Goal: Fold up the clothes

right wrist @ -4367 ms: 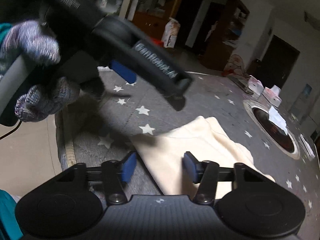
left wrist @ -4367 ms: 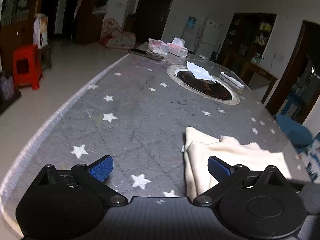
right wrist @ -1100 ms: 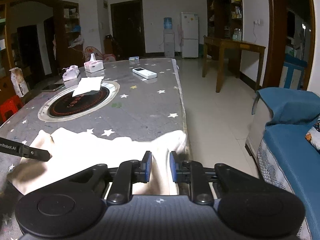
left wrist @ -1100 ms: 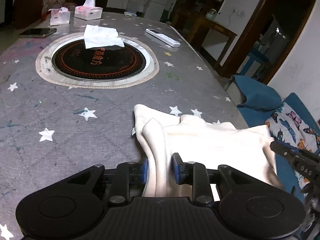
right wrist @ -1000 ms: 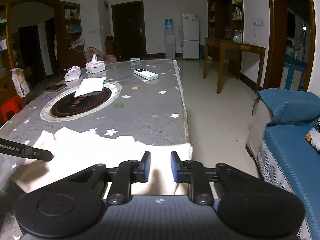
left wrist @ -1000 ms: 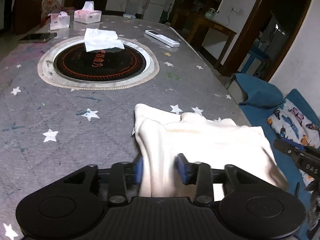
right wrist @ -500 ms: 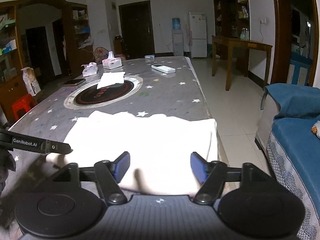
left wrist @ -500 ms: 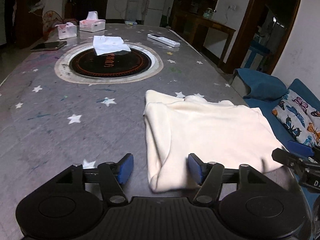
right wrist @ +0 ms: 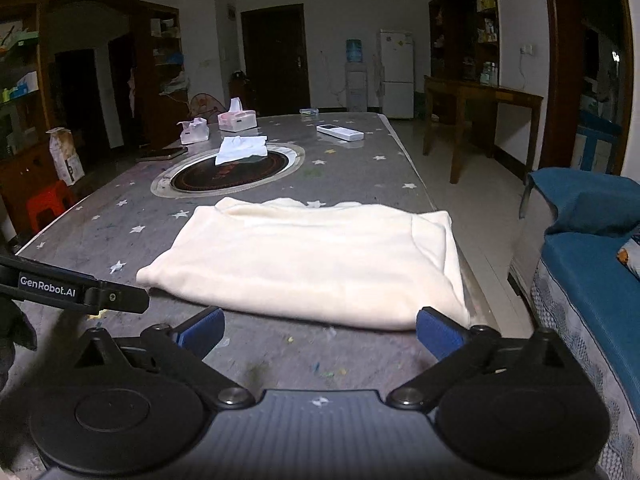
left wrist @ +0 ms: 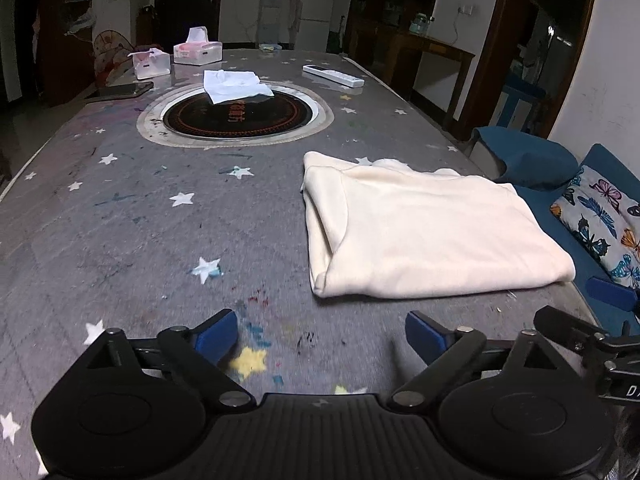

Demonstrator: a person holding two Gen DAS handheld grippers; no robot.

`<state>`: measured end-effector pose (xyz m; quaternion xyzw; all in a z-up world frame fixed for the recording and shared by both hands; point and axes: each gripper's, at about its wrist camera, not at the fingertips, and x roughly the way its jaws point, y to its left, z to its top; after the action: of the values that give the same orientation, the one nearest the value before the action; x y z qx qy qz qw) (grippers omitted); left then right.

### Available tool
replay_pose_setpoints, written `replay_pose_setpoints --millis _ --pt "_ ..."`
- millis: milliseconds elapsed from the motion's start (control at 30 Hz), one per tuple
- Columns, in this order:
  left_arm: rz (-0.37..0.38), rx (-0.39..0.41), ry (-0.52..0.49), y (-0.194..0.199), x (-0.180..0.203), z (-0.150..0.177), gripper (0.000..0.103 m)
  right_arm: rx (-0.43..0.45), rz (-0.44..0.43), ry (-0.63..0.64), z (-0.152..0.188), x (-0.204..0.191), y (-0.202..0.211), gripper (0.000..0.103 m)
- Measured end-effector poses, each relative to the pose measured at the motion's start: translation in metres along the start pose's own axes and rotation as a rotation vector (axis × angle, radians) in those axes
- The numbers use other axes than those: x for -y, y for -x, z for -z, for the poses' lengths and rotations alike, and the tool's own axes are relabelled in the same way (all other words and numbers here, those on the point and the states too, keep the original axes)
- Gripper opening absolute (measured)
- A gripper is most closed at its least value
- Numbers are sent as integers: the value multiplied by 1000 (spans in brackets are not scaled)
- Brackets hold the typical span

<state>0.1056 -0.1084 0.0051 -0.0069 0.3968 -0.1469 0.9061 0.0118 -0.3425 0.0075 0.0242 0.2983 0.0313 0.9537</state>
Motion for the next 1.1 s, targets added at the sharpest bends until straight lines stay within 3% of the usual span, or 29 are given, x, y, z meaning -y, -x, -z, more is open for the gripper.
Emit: replay_pose_setpoints --millis 167,800,1100 --pt "-13 12 -2 8 2 6 103 -1 24 -5 3 -6 7 103" --pt "-62 7 -73 23 23 26 103 -81 75 -75 24 -15 11 103" --pt "-51 10 -54 28 22 30 103 -92 86 -95 24 -20 15 103"
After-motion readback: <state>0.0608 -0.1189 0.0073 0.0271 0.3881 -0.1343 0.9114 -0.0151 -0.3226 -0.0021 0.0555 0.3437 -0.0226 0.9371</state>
